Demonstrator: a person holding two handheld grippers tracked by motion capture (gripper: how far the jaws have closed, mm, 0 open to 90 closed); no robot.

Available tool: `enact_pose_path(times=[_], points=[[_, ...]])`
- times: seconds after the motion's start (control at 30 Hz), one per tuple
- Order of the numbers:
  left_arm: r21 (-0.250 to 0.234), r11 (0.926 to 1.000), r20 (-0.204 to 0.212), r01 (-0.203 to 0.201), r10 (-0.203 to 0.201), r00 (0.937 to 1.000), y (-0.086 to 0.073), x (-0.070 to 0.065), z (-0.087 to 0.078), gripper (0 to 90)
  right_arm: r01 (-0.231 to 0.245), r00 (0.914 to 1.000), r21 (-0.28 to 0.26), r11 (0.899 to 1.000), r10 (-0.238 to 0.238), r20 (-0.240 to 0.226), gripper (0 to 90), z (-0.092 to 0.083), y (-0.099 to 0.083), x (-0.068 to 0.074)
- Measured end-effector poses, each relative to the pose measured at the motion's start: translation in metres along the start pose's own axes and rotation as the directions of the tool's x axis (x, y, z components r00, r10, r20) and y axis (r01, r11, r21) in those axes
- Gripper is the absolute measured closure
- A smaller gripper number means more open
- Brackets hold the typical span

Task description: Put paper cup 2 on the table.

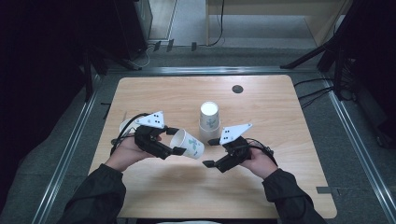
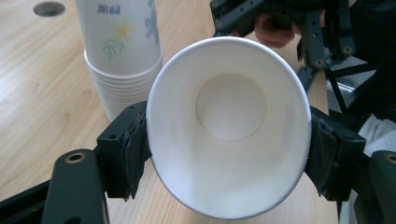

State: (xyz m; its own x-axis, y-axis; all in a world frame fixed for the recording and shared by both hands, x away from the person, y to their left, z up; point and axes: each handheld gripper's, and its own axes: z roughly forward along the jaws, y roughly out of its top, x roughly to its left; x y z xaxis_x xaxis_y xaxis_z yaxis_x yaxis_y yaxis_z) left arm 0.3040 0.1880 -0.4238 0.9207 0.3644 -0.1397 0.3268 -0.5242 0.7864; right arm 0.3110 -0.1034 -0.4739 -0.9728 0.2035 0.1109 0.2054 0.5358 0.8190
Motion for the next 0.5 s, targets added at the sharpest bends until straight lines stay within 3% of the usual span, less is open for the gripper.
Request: enact_pose_path(times=[0.5], points=[[0.107, 0.9943, -0.063, 0.004, 0.002, 0.998, -0.012, 0.008, -0.005, 24.8, -0.052, 0.9962, -0.014, 0.999, 0.053, 0.07, 22.1, -0.015, -0.006, -0.014]])
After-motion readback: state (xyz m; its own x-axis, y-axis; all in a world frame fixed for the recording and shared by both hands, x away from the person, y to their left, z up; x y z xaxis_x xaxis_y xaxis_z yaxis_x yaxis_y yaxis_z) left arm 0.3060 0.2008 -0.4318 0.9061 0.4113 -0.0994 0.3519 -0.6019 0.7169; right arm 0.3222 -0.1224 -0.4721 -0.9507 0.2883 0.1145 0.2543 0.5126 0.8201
